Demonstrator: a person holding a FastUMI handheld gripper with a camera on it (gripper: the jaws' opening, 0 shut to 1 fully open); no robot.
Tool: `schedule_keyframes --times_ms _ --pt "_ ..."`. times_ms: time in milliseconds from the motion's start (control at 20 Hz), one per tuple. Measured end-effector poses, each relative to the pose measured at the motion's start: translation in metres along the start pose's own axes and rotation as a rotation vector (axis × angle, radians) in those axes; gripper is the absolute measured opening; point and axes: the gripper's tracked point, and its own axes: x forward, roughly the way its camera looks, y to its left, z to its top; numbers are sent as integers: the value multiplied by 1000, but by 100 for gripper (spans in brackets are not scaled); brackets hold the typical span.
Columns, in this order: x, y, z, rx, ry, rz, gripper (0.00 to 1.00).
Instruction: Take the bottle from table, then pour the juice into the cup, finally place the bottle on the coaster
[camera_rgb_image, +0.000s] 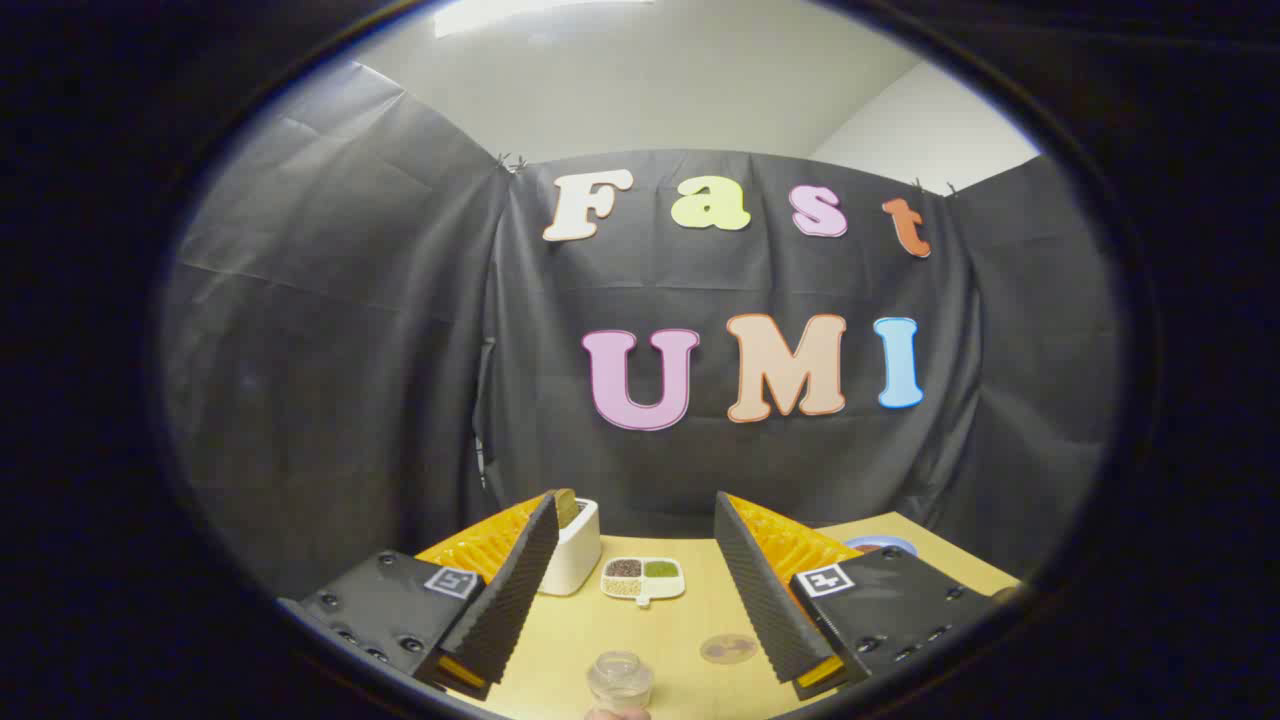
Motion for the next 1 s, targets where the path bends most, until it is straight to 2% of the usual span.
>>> schedule_keyframes --times_ms 700,1000 --pt "2 -16 -21 4 31 -52 99" --pt "-4 -20 -64 15 106 -69 99"
